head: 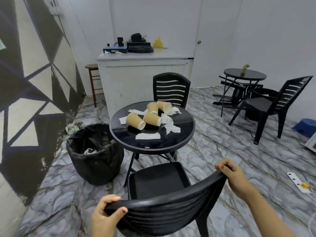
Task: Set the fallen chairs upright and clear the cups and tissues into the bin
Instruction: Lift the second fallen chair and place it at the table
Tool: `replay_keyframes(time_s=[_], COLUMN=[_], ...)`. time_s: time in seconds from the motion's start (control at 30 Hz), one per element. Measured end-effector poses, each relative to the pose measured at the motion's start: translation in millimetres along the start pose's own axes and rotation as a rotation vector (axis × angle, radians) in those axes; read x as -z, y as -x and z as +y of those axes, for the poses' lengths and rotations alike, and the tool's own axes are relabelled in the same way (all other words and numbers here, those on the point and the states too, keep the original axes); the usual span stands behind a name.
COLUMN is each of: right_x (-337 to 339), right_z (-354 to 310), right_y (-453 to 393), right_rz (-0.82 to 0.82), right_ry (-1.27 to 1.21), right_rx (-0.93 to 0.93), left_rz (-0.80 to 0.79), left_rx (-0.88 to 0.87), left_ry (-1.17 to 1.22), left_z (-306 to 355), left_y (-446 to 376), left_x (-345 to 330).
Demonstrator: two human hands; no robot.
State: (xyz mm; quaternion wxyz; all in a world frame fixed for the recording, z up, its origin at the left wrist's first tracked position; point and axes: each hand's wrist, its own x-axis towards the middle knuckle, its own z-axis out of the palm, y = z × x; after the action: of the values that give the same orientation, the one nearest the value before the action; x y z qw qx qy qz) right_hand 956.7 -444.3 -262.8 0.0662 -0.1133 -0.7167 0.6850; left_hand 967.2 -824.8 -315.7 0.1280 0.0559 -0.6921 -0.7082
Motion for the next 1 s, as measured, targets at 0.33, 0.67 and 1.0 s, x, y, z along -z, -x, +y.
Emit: replay_keyframes(time_s=[0.33,0.67,1.0], right_x=[61,61,70], right_z=[49,50,56], right_y=[4,12,10], right_rz=[0.071,0.046,-0.014], right_ry=[-0.108,-0.176,-0.17], right_rx=[-0.161,-0.125,-0.125], left_rz=[-0.176,-0.208,-0.22], left_rx=[0.057,0.102,0.112], left_ry=[0.031,-0.007,0.001], left_z=[-8,-1,-5], left_y=[29,35,37], left_x=[-33,-31,-27])
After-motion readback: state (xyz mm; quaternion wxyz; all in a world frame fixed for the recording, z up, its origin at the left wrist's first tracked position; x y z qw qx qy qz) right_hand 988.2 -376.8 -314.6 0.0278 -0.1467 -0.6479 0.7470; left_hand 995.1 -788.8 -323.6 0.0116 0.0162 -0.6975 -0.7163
